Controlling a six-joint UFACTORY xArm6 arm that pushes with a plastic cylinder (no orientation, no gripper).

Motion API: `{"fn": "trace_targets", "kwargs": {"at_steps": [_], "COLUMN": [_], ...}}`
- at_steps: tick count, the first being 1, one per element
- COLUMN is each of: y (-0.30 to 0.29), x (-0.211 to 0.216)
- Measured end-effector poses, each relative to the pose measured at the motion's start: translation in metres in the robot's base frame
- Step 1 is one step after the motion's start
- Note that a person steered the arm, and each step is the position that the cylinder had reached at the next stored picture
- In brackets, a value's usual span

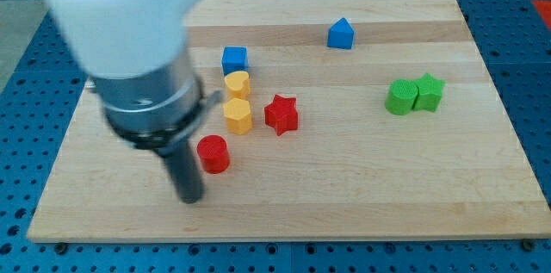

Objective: Place the red circle diagonal bottom right to the red star

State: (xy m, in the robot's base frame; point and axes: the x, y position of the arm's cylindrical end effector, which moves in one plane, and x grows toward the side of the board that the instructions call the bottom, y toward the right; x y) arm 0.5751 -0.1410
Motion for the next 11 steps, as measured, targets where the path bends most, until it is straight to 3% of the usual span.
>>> {"fn": "trace_targets", "kwargs": {"at_steps": [1,3,8,11], "y": [-0.044,-0.029,0.152,0.172], "x": [-0.012,-0.043,-0.044,-0.045]}}
